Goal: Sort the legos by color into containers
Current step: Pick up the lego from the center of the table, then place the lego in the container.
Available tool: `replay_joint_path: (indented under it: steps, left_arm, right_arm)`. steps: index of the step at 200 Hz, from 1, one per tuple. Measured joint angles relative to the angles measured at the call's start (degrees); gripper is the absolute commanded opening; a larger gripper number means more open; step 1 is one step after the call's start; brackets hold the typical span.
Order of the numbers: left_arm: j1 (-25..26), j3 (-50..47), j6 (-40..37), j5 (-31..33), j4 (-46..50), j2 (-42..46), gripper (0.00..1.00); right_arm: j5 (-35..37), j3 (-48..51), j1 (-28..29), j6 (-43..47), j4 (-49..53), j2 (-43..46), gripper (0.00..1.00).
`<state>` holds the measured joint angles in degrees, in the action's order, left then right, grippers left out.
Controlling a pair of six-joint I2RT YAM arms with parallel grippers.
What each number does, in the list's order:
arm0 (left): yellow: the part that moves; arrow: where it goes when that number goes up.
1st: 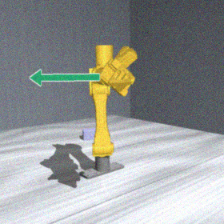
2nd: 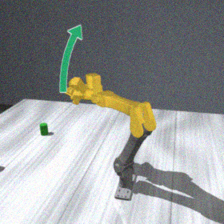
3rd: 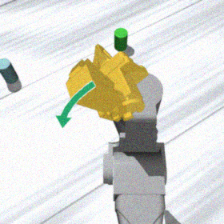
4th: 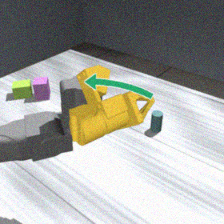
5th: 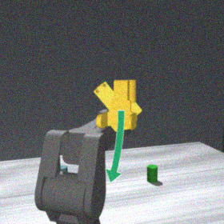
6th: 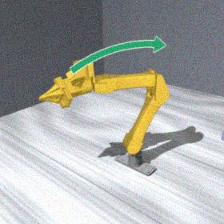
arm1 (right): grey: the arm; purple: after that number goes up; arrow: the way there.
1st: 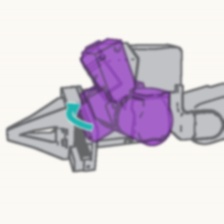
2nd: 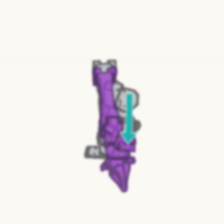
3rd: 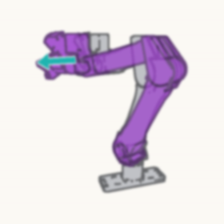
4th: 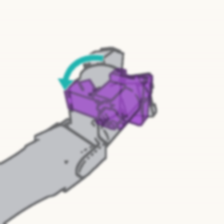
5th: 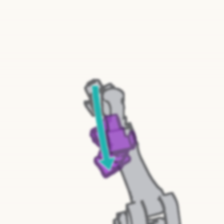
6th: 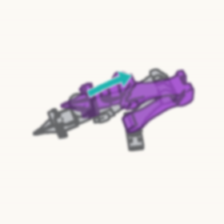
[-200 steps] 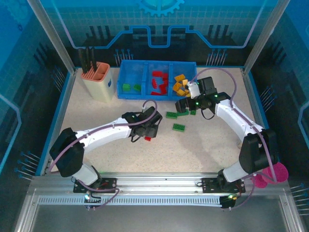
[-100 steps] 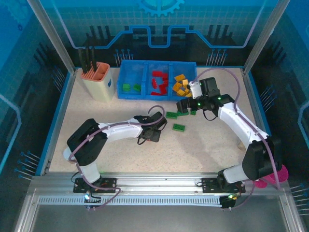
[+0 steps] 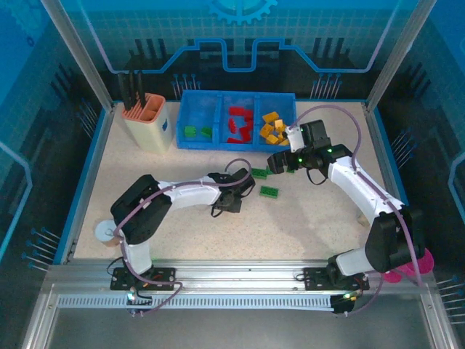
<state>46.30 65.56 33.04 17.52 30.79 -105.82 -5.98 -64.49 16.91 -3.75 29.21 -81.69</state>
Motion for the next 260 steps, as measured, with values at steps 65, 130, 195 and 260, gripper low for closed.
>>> replay_joint_path:
  steps: [65,130,195,260]
  left_arm:
    - [-8.5,25.4,-5.1,6.7,-5.4,-9.2,0.22]
    - [-13.9,50.5,-12.1,11.1,-7.0,-29.9,0.21]
    - [-16.2,59.9,-13.6,11.3,-5.4,-37.0,0.25]
    - [-16.2,59.4,-13.7,10.7,-4.7,-36.9,0.51]
  right_arm:
    - [1.0,3.7,-0.8,0.2,1.7,3.3,1.0]
    - [-0.5,3.7,-2.0,0.2,1.6,4.3,1.0]
    - [-2.0,3.6,-2.0,0.2,1.6,3.1,1.0]
    - [-2.0,2.9,-2.1,0.2,1.6,2.2,1.0]
